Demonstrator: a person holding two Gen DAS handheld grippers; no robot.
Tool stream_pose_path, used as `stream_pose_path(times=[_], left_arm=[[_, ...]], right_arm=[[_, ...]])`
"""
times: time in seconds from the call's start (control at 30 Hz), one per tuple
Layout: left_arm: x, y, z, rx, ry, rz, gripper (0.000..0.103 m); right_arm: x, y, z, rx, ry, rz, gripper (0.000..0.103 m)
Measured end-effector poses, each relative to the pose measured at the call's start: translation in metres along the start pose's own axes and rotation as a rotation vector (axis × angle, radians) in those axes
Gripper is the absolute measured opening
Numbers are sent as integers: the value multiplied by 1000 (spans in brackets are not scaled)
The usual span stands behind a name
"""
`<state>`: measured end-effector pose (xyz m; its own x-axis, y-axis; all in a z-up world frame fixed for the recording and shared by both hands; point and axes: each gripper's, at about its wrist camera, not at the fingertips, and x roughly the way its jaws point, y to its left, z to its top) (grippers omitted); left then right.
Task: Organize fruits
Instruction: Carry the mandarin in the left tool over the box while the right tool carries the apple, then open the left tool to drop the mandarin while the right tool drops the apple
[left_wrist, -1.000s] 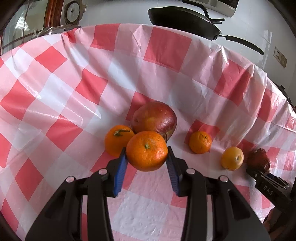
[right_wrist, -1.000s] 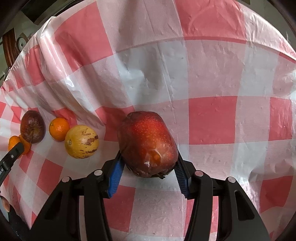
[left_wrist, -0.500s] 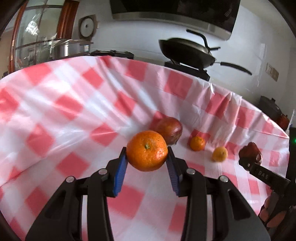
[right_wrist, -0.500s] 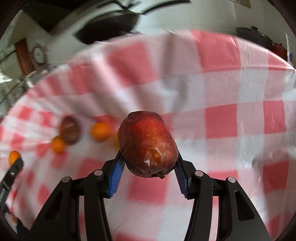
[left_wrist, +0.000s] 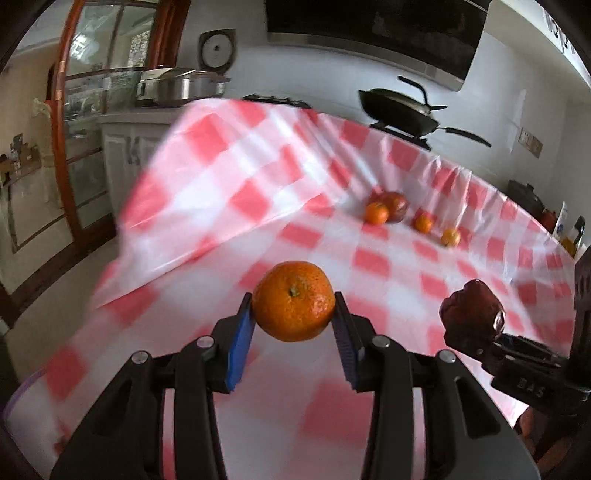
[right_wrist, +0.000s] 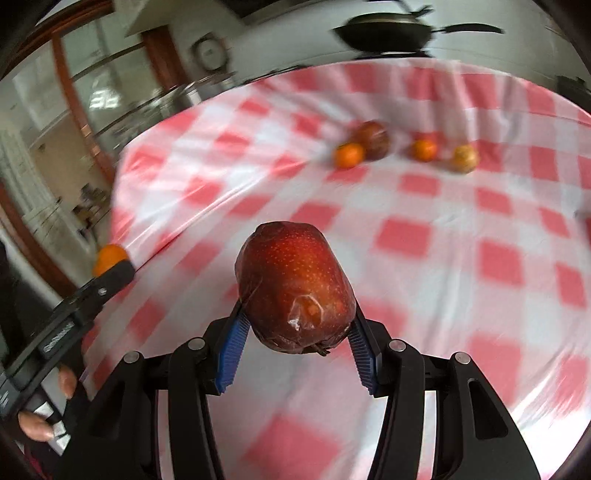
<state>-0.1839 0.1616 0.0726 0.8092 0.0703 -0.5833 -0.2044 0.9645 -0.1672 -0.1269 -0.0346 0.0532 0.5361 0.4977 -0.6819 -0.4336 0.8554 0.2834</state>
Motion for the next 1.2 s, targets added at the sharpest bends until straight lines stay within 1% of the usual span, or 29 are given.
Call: stream_pose_path(times=[0.07,0.1,0.17,0.2,0.27,0.3,0.37,0.47,0.53,0.57,0.6,0.63,0.67,0.7,0.73,0.8,0.83,0.87,0.93,1.03,1.13,1.2], left_arm=[[-17,30,-16,-2,21,18,42],[-23,44,-24,-6,27,27,42],[-36,69,-37,-11,35,48,42],[-43,86,-45,-15,35,71,42],[-57,118,-61,-37,41,125,42],[-62,132,-68,-57,49,141,42],[-70,161,-81,-97,64,173,42],[-77,195,-97,-136,91,213,42],[-77,213,-109,-156,118,234,42],[-76,221,-115,-161,133,246,42],[-74,229,-122,-167,151,257,42],[-72,235,-128,-174,169,268,42],[-69,243,-136,-182,195,283,42],[-67,249,-140,-189,208,292,42],[-66,255,-145,-201,218,299,42],[-67,271,-156,-234,237,309,42],[-66,277,-158,-247,242,314,42],[-66,282,-162,-257,245,318,42],[-62,293,-170,-268,276,343,42],[-54,307,-182,-283,336,348,42],[-39,317,-194,-291,433,362,43],[-25,319,-200,-280,492,369,43]], right_arm=[[-6,22,-11,-46,7,26,51],[-8,47,-19,-104,18,51,51],[-8,76,-30,-180,23,85,51],[-10,95,-39,-232,28,111,51],[-8,124,-51,-296,44,150,51],[-5,144,-60,-345,64,173,51],[-1,168,-72,-399,86,197,51],[11,201,-91,-473,152,241,51],[23,222,-107,-530,203,252,51],[28,231,-115,-558,221,253,53],[27,244,-124,-622,177,234,53],[30,255,-131,-666,203,253,51],[33,257,-132,-669,231,284,47],[34,265,-136,-665,241,329,44],[33,272,-141,-681,240,350,42],[34,290,-153,-757,244,360,39],[35,296,-159,-796,240,350,35],[40,304,-169,-841,247,333,33],[48,306,-176,-847,274,335,33],[64,305,-186,-826,355,327,34],[72,304,-193,-826,386,311,37],[74,303,-201,-834,407,312,38]])
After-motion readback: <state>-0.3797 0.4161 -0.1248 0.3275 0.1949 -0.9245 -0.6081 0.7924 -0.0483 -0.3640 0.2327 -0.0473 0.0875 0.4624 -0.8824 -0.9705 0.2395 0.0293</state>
